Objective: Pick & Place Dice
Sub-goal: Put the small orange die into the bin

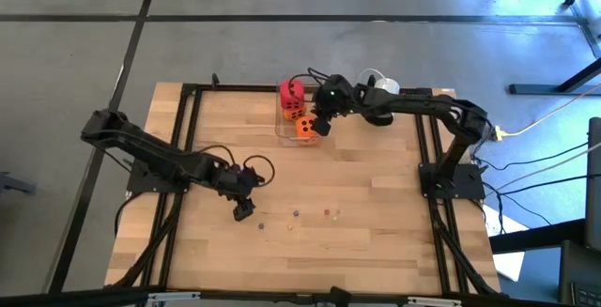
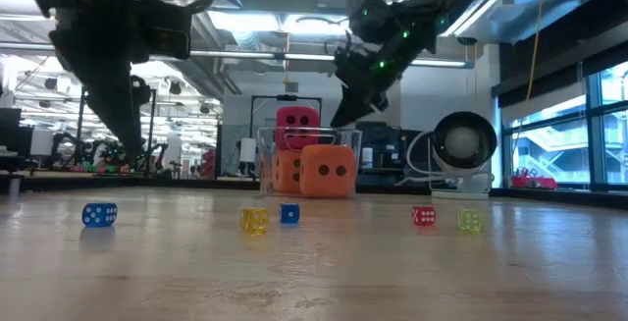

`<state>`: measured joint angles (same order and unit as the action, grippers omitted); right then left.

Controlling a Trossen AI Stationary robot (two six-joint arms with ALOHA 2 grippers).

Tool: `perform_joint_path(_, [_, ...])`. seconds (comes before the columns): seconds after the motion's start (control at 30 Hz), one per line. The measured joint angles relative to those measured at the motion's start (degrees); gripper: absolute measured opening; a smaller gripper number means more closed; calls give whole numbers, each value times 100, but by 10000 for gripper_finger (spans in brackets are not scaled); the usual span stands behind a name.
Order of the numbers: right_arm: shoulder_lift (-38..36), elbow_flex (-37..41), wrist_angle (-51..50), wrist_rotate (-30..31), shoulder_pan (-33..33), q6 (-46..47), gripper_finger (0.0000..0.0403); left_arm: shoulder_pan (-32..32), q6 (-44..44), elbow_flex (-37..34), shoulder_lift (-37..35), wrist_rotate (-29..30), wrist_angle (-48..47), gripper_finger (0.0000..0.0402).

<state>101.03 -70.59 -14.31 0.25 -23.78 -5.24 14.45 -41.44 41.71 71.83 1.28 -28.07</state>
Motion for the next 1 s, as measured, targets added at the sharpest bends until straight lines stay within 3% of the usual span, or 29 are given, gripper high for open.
perform_joint_path(0.27, [306,0,142,-532,-343,333,67,275,10,0,656,218,510,269])
perform_joint_path(0.47, [474,-1,137,-572,-321,285,67,434,16,1,1018,213,512,269])
perform_joint_path(0.87, [262,-2,85,-972,38,-39,68,540,13,0,1089,217,517,269])
perform_joint_path(1.0, [334,-2,26,-606,217,-298,68,540,28,0,1089,339,520,269])
